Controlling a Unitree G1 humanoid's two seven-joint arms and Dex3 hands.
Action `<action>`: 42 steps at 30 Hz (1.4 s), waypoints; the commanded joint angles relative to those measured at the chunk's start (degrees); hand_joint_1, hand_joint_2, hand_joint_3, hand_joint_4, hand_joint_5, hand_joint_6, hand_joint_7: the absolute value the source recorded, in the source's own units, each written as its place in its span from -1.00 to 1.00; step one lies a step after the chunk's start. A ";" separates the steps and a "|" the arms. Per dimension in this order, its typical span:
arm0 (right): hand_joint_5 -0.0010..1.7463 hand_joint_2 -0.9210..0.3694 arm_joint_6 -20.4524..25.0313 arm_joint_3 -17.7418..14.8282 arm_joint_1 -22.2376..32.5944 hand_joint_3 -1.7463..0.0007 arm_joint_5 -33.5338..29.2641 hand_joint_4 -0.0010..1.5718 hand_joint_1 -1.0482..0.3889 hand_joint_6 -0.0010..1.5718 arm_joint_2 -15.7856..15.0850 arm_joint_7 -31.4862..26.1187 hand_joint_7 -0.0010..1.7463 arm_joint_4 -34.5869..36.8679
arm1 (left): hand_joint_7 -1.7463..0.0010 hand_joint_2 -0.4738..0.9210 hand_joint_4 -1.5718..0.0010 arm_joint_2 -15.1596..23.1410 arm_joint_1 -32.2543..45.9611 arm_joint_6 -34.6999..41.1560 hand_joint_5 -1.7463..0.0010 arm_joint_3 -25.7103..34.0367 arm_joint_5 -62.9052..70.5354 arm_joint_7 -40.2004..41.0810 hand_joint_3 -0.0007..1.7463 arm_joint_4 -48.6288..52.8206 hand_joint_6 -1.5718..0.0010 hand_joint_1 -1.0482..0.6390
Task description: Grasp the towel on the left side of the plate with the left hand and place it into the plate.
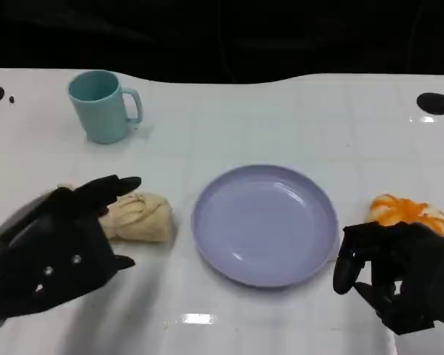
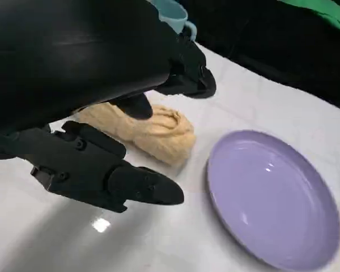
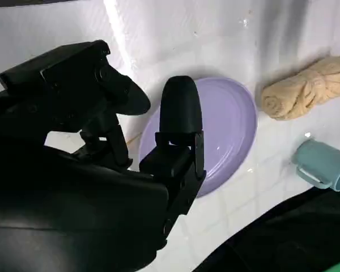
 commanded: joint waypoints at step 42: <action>0.99 -0.49 2.67 0.26 0.59 -0.20 -0.49 -0.10 0.44 -0.13 -0.51 0.39 0.61 -3.00 | -0.27 0.99 -0.14 -12.14 -31.79 -27.50 -0.89 -19.71 25.95 32.16 -0.68 70.23 -0.09 0.00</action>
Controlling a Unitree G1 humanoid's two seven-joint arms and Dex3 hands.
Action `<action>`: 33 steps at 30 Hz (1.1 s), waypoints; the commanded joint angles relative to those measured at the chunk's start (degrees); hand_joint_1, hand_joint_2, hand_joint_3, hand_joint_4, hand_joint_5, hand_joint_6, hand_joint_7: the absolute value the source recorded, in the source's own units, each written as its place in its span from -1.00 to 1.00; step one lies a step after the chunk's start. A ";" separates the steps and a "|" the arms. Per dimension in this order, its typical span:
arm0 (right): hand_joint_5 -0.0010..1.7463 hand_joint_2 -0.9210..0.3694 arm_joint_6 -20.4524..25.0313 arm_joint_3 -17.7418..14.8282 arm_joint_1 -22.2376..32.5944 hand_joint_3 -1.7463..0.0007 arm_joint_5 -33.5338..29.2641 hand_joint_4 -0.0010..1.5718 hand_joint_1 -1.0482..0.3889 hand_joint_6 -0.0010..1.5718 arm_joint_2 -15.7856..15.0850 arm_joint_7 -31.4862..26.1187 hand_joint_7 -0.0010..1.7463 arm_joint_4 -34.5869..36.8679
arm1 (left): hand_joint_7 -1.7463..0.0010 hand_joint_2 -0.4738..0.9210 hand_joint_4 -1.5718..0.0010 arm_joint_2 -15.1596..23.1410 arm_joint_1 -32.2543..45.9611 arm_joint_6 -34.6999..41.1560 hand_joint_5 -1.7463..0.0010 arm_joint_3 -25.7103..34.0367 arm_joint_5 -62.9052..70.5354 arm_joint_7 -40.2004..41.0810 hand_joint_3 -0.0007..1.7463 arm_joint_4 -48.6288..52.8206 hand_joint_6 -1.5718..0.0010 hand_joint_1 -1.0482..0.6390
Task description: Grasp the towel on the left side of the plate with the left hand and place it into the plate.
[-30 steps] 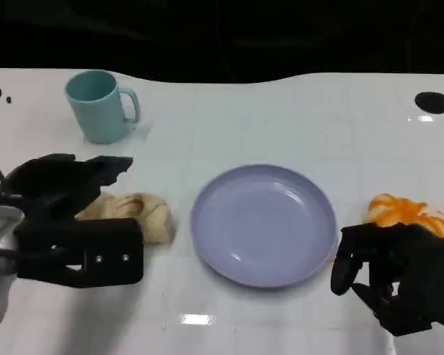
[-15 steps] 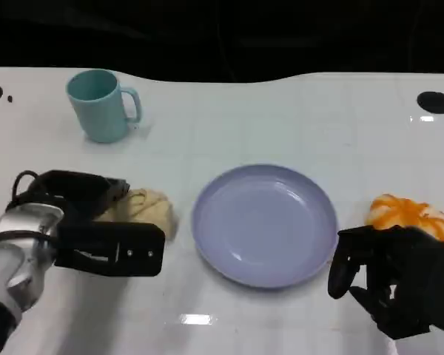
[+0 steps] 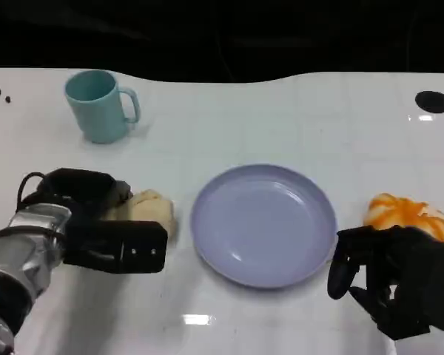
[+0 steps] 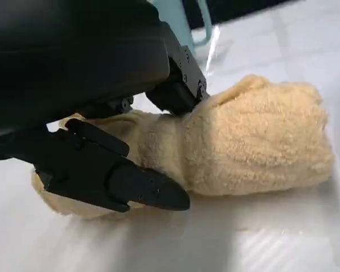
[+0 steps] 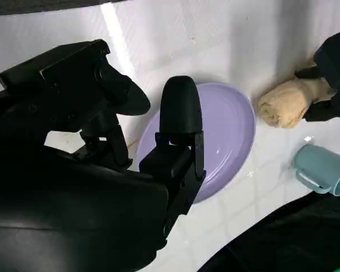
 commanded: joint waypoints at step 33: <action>0.98 -0.49 1.42 -0.17 -0.13 -0.20 -0.14 -0.10 0.44 -0.13 -0.70 0.12 0.61 -1.20 | -0.94 0.61 -0.09 -5.31 6.20 9.10 -1.00 5.67 -3.55 1.16 -0.25 -30.85 0.26 -0.03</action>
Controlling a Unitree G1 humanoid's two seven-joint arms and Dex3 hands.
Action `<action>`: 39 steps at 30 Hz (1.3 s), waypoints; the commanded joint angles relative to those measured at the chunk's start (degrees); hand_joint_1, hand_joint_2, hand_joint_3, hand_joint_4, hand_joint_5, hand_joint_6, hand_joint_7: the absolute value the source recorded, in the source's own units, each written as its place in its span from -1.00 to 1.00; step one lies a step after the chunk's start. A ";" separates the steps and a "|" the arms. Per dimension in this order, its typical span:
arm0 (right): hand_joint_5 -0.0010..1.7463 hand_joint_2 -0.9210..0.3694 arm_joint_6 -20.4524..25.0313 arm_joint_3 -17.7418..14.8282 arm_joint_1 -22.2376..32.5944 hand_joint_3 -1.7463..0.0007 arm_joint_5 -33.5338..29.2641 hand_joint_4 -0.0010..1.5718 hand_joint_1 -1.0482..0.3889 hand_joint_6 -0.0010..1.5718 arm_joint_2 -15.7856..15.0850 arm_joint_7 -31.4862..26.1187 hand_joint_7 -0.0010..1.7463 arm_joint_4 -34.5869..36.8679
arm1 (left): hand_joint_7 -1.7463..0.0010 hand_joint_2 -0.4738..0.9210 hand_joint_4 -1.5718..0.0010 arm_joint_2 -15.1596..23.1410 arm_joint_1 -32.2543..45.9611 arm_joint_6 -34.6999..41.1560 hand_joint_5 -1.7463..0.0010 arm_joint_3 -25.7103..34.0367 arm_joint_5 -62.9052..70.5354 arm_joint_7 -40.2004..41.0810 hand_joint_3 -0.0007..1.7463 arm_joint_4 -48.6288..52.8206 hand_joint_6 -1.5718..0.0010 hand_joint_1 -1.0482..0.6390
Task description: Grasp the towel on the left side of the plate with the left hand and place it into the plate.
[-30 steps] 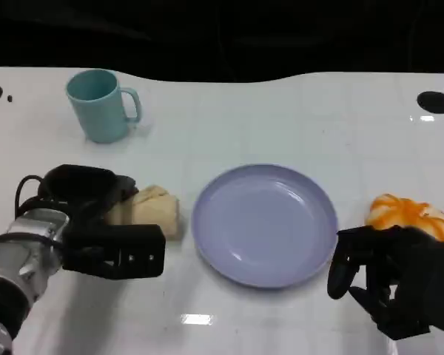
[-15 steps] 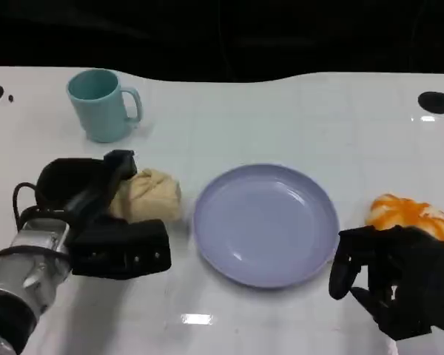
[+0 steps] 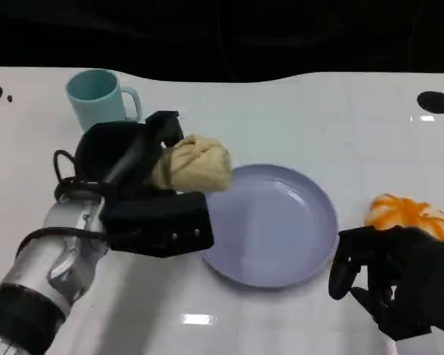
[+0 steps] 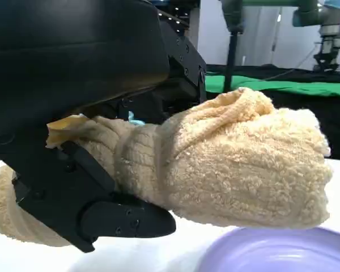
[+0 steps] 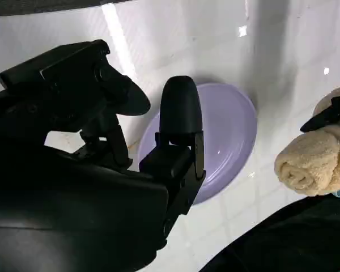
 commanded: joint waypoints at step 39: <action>0.99 -0.50 2.14 0.27 -0.61 -0.17 -0.03 -0.11 0.44 -0.14 -0.39 -0.12 0.61 -1.63 | 0.97 1.00 0.96 -5.27 -1.18 4.33 0.37 -5.45 0.35 -23.30 -0.90 -9.42 0.77 -0.58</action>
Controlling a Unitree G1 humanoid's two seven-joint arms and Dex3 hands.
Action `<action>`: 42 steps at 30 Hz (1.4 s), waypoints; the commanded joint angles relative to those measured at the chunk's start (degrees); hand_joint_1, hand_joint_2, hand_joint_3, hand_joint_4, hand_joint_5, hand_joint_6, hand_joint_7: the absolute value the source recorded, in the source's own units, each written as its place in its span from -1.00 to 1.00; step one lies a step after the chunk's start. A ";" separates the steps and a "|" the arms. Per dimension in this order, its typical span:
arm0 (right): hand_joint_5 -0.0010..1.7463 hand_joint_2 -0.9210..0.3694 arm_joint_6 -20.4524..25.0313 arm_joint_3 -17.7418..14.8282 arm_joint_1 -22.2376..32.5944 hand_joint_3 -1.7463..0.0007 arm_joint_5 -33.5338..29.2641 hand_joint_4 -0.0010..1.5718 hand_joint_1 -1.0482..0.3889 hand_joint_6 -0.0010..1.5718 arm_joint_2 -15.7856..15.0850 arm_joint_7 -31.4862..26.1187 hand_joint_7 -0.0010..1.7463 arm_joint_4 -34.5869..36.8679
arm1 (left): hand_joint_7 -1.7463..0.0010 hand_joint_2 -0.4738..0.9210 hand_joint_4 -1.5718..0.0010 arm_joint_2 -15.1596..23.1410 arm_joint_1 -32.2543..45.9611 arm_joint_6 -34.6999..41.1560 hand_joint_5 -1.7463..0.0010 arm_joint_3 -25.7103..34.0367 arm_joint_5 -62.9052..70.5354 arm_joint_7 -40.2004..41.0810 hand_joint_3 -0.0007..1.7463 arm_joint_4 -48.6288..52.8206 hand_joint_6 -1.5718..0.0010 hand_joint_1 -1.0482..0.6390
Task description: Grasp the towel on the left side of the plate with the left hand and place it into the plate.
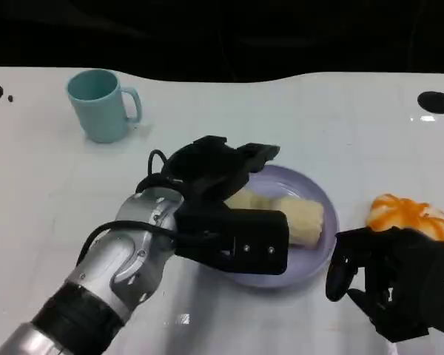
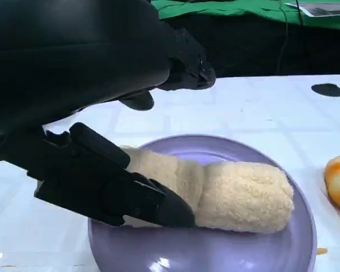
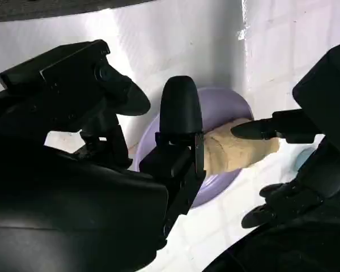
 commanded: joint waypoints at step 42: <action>0.99 -0.51 -3.36 -2.72 0.52 -0.17 1.05 -0.10 0.47 -0.12 -1.34 0.13 0.61 1.74 | -0.65 0.36 0.03 8.05 34.40 48.84 -1.00 35.57 -57.14 -16.72 0.52 -55.00 0.04 0.18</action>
